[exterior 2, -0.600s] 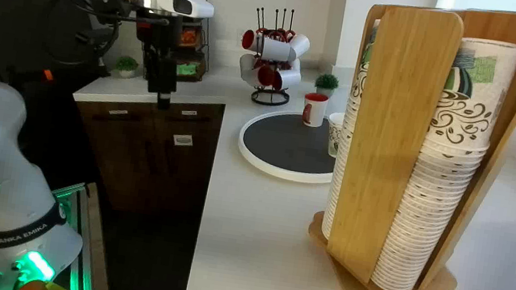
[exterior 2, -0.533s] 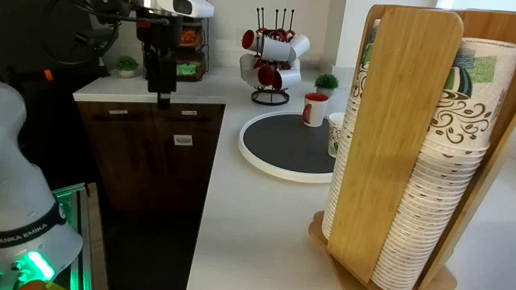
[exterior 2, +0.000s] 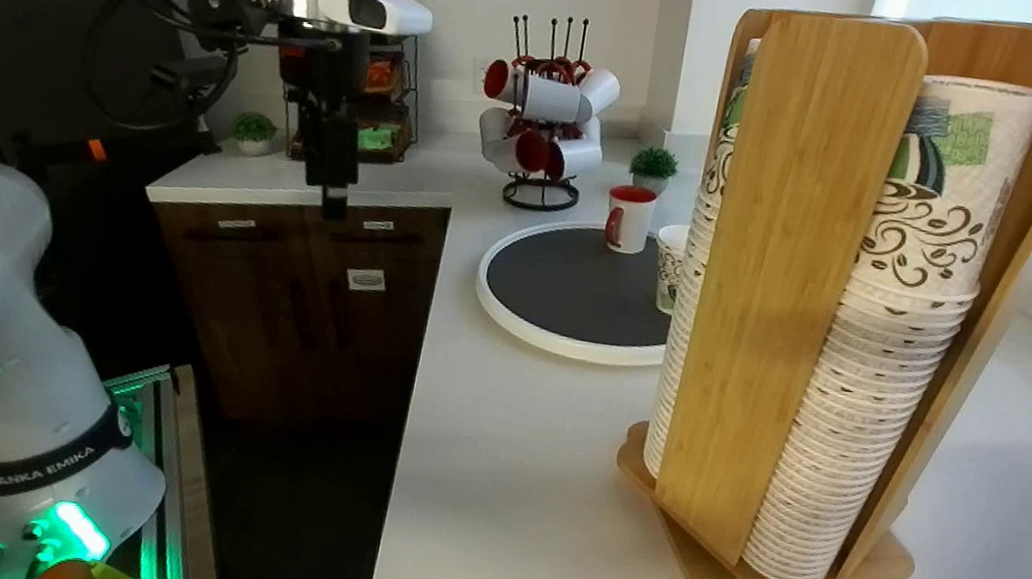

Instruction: Rotate the tray clockwise.

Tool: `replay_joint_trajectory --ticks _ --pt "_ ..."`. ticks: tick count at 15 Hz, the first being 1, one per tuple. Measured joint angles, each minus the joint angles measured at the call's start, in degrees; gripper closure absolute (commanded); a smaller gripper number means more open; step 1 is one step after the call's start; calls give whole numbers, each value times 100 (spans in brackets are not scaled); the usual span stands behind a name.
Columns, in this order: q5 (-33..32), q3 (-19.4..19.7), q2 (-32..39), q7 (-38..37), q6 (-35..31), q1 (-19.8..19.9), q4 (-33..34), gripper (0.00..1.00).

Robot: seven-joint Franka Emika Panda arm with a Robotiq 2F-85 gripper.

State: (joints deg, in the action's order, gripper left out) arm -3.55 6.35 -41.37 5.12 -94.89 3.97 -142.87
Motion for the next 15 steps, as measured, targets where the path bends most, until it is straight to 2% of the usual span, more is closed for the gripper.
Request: replay_joint_trajectory --ticks 2,3,5,11,14,15 --pt "48 -5 233 -327 -477 25 -27 3" --pt "87 -4 424 -506 -815 33 -35 26" --pt "265 -39 931 -847 -1563 33 -34 29" --pt "631 -373 2677 -2030 -4301 36 232 77" --pt "255 -548 3483 -2959 -5595 144 485 98" --pt "1 -576 3719 -3347 -5938 189 575 100"
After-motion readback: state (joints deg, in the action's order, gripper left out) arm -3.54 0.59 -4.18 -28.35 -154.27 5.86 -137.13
